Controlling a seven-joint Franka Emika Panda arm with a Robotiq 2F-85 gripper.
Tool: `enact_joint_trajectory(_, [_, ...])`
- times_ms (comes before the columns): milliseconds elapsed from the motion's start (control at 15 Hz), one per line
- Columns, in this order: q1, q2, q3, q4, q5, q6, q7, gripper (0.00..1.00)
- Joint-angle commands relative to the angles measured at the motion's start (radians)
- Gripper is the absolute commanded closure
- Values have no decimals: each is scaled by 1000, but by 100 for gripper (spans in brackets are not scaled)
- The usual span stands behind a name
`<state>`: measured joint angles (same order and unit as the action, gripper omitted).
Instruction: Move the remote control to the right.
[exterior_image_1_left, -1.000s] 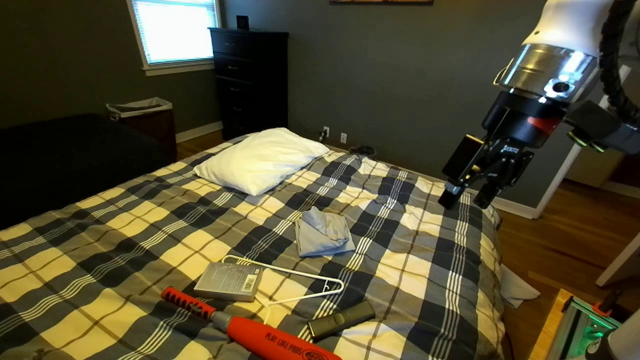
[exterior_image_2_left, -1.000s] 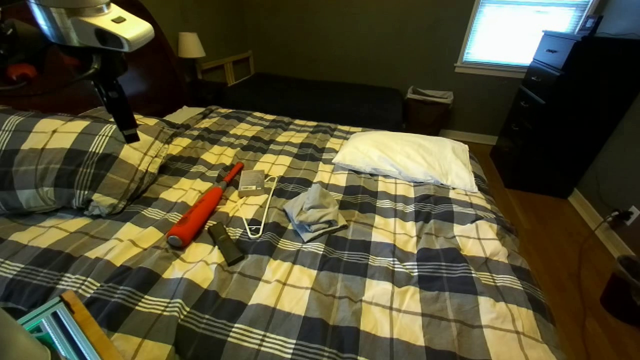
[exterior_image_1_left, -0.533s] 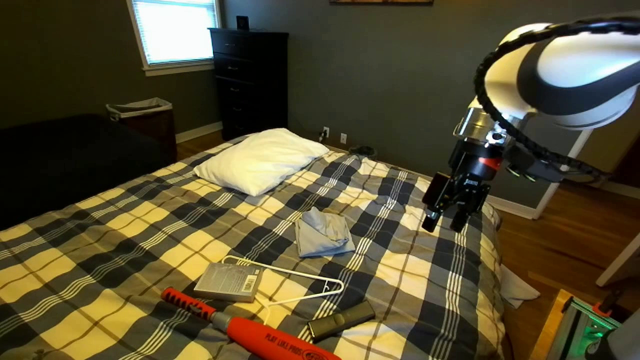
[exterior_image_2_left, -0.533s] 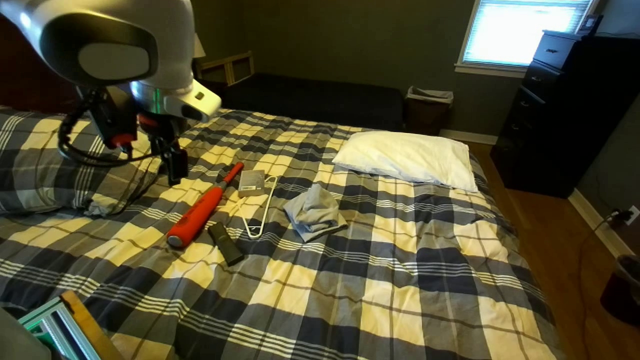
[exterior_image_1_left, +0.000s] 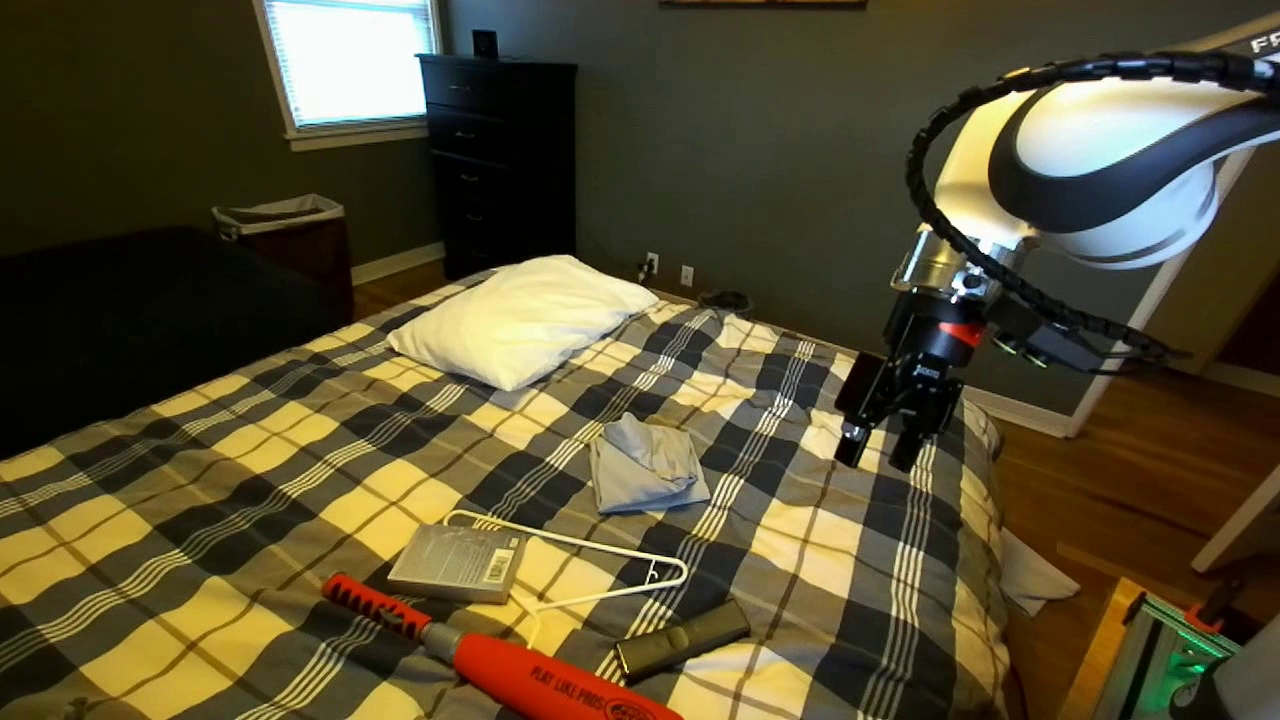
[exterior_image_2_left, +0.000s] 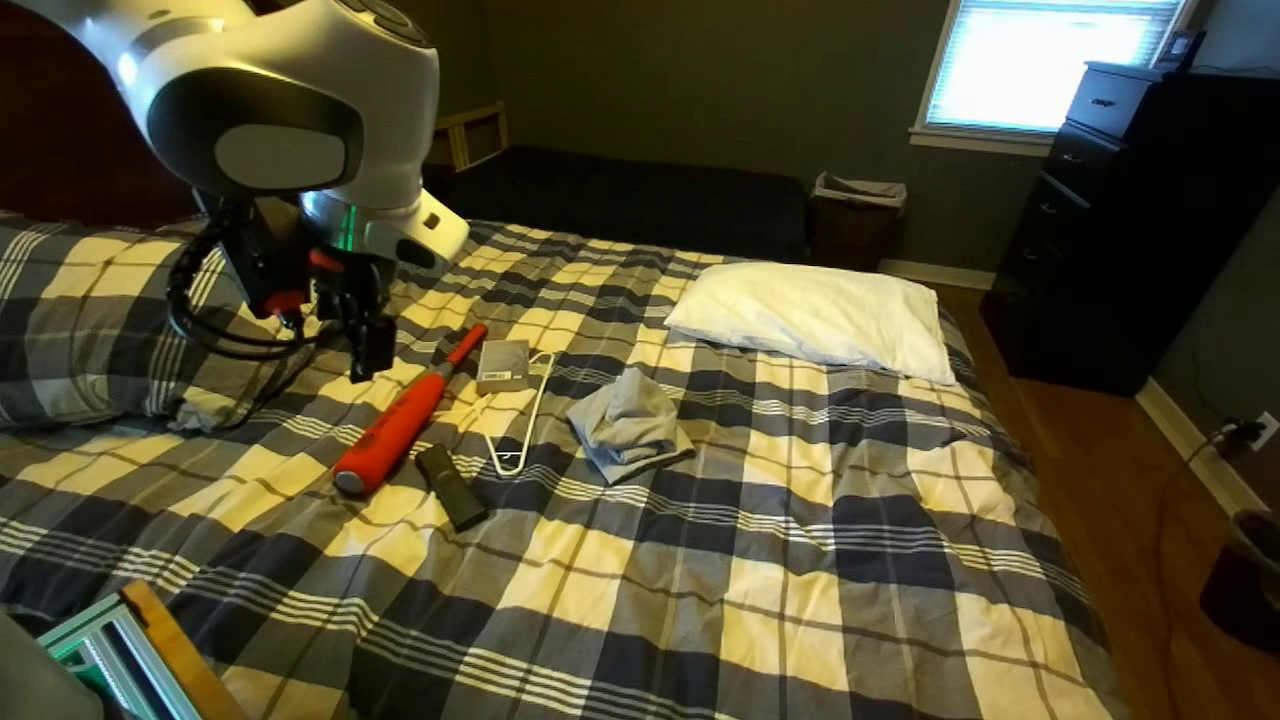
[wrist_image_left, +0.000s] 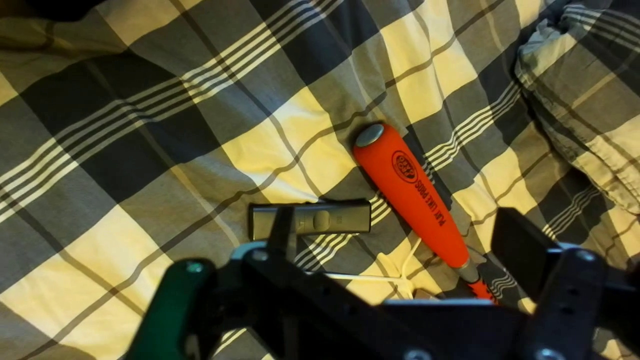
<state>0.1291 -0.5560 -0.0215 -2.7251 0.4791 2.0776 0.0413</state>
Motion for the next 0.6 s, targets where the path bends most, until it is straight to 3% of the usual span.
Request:
enact_joint_trajectory(0, [-13,0,12,2,6,-5,-5,0])
enact_joint_trajectory(133, [-21,5,27,10,-49,-5,-18,0])
enact_joint_trajectory(267, [-43,31,37,57,-175,-109,-25,0])
enact_joint_trajectory(533, [-50,157,64,204,-321,-266,-19,0])
